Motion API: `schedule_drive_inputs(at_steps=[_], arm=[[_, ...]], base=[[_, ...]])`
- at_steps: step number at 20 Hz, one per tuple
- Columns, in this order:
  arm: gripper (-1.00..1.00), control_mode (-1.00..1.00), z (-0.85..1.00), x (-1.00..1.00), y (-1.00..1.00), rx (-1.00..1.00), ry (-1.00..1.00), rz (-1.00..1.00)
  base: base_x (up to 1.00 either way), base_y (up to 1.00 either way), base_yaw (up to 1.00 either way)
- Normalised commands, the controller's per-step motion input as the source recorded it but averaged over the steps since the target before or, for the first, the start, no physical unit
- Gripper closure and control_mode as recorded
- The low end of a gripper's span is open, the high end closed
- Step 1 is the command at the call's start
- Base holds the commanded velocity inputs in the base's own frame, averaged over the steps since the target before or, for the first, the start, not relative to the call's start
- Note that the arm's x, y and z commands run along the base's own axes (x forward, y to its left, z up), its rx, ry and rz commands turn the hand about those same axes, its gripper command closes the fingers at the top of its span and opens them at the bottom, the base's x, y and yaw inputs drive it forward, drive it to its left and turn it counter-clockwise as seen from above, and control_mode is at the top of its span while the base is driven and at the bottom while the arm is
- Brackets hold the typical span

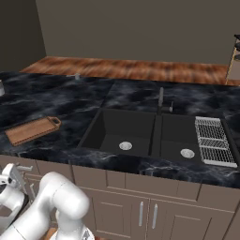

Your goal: Open the drawer on the left and place the cutting tools on the cutting board.

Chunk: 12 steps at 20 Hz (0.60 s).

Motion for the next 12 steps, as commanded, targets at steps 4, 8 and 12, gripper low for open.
schedule_drive_inputs(at_steps=[4, 8, 12], arm=[[-1.00, -1.00, -0.20, 0.16, 0.14, 0.00, -0.06, 0.00], [-1.00, -1.00, -0.24, 0.15, 0.15, 0.00, -0.05, 0.00], [-1.00, -1.00, -0.21, 0.15, 0.11, 0.00, -0.04, 0.00]], base=[[0.00, 0.00, 0.00], [0.00, 0.00, 0.00], [0.00, 0.00, 0.00]])
